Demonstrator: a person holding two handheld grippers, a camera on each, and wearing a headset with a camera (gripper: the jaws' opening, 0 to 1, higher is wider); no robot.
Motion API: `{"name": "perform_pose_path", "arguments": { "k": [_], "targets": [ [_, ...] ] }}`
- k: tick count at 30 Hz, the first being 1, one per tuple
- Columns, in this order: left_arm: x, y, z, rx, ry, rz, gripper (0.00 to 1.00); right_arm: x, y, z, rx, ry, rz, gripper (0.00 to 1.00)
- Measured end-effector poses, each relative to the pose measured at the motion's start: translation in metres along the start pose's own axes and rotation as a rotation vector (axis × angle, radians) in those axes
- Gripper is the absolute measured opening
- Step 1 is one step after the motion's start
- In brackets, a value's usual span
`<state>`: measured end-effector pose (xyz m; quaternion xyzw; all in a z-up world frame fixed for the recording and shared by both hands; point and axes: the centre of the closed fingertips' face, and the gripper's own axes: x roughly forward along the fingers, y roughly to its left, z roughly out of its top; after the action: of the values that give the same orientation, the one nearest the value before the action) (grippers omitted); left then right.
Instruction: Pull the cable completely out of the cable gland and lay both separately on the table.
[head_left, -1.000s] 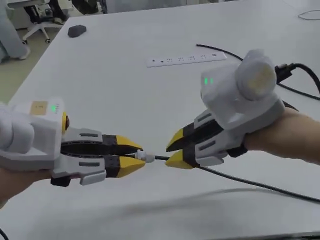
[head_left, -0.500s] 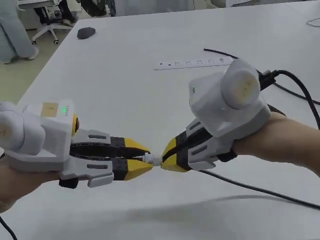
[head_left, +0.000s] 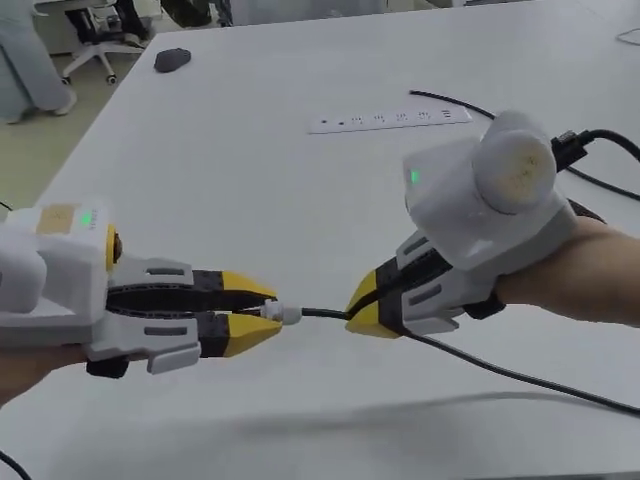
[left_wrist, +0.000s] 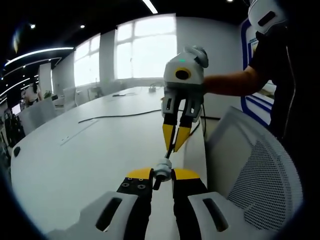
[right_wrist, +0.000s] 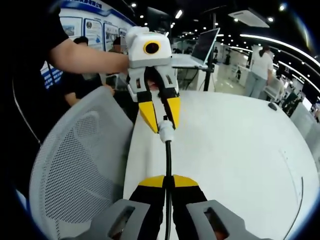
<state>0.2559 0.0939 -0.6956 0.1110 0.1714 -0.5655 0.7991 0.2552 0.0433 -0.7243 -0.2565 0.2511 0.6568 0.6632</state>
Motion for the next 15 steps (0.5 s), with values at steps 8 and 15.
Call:
{"name": "perform_pose_path", "arguments": {
  "k": [8,15],
  "targets": [
    [-0.03,0.005,-0.016,-0.022,0.0,0.063,0.15,0.003,0.004,-0.006,-0.003,0.048,0.013,0.0],
    [-0.058,0.007,-0.038,-0.085,-0.027,0.138,0.15,0.012,0.002,-0.002,0.014,0.069,0.001,0.0]
  ]
}}
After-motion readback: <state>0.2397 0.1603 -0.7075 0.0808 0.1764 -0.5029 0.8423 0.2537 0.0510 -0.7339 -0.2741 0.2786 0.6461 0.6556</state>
